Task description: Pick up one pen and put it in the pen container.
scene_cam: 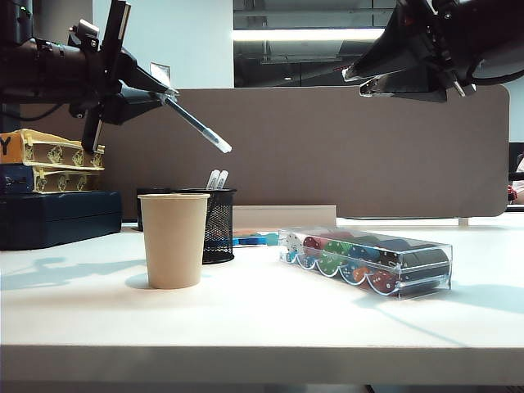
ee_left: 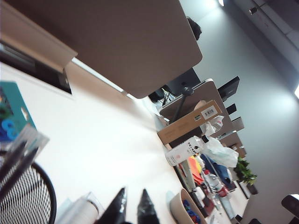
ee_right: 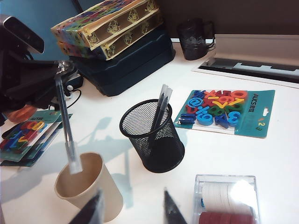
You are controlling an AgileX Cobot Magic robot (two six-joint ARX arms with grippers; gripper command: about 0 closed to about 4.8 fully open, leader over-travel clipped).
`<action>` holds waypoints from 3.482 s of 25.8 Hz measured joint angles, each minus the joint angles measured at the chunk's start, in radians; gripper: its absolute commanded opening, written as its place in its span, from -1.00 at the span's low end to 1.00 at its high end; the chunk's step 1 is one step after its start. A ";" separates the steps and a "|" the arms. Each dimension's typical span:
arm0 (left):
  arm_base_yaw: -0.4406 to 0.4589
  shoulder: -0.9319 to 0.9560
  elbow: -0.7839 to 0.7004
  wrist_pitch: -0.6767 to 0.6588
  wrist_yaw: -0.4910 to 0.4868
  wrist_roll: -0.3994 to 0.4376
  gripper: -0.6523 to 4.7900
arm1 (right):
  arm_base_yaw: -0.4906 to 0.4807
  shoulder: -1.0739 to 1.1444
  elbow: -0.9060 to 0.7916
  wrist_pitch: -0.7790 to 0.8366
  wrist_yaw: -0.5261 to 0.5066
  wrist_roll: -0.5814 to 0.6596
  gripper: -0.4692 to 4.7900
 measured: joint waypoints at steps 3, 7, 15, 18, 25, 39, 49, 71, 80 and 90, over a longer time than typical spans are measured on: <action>0.000 0.001 0.036 0.000 -0.009 0.026 -0.70 | 0.000 0.000 0.000 -0.007 -0.002 0.004 -0.22; 0.000 0.001 0.136 -0.104 -0.016 0.118 -0.70 | 0.000 0.018 0.023 -0.013 -0.002 0.006 -0.22; 0.002 0.001 0.177 -0.182 -0.018 0.218 -0.70 | 0.000 0.093 0.111 -0.027 -0.003 0.006 -0.22; 0.003 0.001 0.177 -0.220 -0.039 0.283 -0.70 | 0.000 0.117 0.129 -0.027 -0.002 0.006 -0.22; 0.003 0.001 0.177 -0.267 -0.113 0.414 -0.70 | 0.018 0.169 0.148 -0.046 -0.004 0.003 -0.22; 0.003 0.017 0.183 -0.260 -0.226 0.558 -0.70 | 0.048 0.251 0.226 -0.048 -0.003 -0.006 -0.22; 0.003 0.063 0.297 -0.298 -0.227 0.636 -0.70 | 0.048 0.258 0.227 -0.049 -0.002 -0.022 -0.22; 0.003 0.135 0.317 -0.308 -0.245 0.761 -0.70 | 0.048 0.364 0.338 -0.075 -0.003 -0.024 -0.22; -0.030 0.214 0.360 -0.307 -0.244 0.761 -0.70 | 0.048 0.385 0.339 -0.075 -0.002 -0.024 -0.22; -0.035 0.251 0.376 -0.313 -0.246 0.764 -0.70 | 0.048 0.385 0.339 -0.075 -0.002 -0.024 -0.22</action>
